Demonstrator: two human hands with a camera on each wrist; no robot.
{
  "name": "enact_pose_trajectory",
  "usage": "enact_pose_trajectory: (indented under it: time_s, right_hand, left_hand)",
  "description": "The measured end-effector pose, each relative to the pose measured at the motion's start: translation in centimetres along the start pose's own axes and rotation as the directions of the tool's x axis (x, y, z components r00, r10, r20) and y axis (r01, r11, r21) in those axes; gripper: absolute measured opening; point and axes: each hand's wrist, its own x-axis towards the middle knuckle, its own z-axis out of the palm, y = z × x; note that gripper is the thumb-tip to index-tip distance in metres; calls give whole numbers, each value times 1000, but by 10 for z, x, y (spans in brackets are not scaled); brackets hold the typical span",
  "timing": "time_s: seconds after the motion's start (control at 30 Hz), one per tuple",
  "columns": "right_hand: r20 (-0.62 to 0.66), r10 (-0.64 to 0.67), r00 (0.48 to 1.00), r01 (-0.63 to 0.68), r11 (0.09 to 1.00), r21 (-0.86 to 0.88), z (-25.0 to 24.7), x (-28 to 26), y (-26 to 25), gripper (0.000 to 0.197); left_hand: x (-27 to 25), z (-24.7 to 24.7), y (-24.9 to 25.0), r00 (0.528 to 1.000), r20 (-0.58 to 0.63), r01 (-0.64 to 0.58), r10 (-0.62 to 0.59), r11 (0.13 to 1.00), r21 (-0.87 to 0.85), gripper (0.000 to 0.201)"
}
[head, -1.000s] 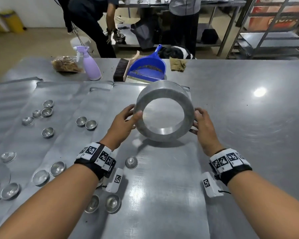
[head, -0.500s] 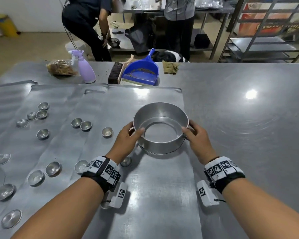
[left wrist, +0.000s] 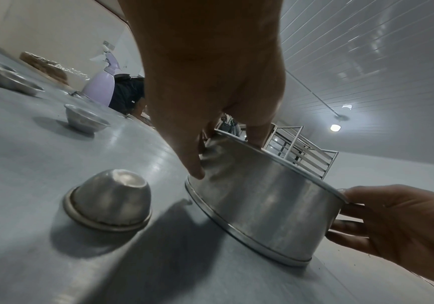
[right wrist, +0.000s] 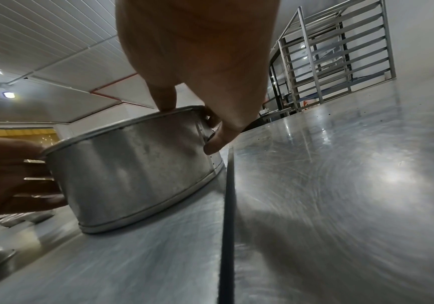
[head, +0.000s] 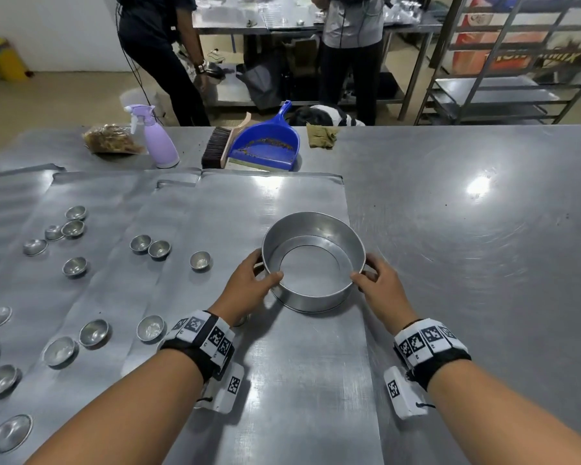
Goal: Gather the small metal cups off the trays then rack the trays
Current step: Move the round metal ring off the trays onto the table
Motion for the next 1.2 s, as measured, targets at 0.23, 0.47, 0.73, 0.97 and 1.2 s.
enact_pose_trajectory:
  time_s: [0.23,0.47,0.73,0.97,1.2]
  right_hand:
    - [-17,10,1000,-10,999,-30,0,-3,1,39]
    - [-30,22,999,-24,996,-82,-2,-9,-3,42]
    - [-132,-6,991,-31,961,-274,-1,-17,-24,46]
    - [-79,-182,980,136,906,-401,8,-25,-35,24]
    - [65,-255,965,260,881,-394,35,-52,-41,18]
  left_hand:
    - [-3,1,0,1000,-3,-9,9,1000,24,45]
    - [-7,2,0,1000,-3,-2,2,999,53,47]
    - [-10,-1,-2,985,-169,69,-34,975,210,60]
    - [-40,-3,16,977,-214,72,-18,967,246,41]
    - [-94,-12,20,957,-288,90,-22,970,224,27]
